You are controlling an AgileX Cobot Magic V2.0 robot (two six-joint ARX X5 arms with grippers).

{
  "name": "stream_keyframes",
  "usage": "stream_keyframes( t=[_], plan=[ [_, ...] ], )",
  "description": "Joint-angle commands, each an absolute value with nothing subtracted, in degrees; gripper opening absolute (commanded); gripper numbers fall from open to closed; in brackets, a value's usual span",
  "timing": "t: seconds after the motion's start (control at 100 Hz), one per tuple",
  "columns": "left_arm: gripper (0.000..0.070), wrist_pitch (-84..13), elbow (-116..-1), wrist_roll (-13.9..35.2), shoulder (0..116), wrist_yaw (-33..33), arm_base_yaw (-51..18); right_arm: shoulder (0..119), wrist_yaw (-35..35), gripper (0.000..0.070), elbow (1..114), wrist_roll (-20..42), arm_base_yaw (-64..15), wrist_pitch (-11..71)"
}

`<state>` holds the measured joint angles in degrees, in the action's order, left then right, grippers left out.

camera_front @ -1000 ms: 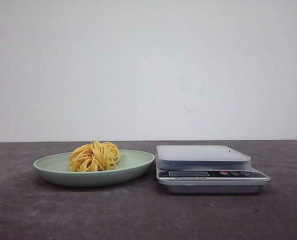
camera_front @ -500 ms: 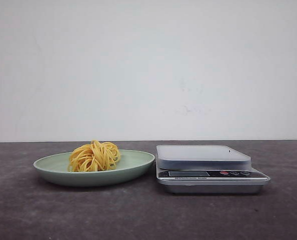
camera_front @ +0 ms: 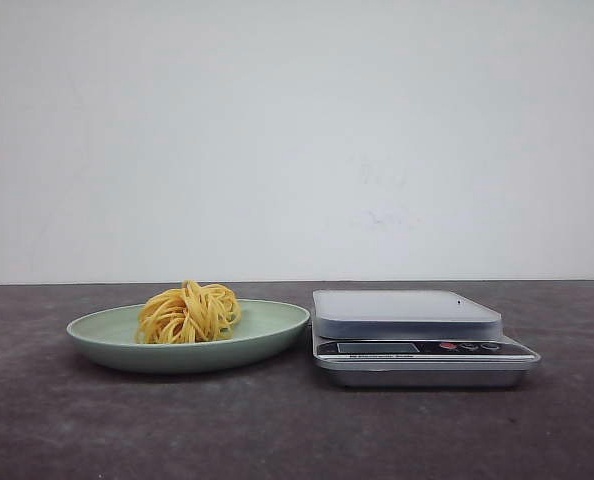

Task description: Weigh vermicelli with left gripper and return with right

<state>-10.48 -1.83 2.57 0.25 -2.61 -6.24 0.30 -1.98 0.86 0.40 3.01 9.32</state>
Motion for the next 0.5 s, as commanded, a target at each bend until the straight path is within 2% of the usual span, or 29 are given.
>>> stream_keyframes(
  t=[0.0, 0.1, 0.2, 0.38, 0.49],
  plan=[
    [0.0000, -10.44, -0.80, 2.68, 0.19, -2.52, -6.24, 0.23, -2.96, 0.0007, 0.71, 4.47, 2.98, 7.46],
    [0.0001, -9.58, -0.80, 3.03, 0.19, -3.18, -6.24, 0.23, -6.15, 0.0005, 0.97, 9.72, 2.98, 3.92],
    [0.0004, -7.64, -2.20, 8.99, 0.19, -3.29, -6.24, 0.25, -5.91, 0.0004, 4.34, 16.25, 2.98, 5.48],
    [0.0007, -7.68, -11.92, 17.43, 2.00, -3.46, -6.24, 2.24, -5.98, 0.0004, 15.09, 17.87, 2.98, 11.92],
    [0.0009, -10.87, -21.32, 20.29, 7.09, -3.44, -6.24, 6.33, -6.15, 0.0004, 23.24, 18.65, 2.96, 15.44]
  ],
)
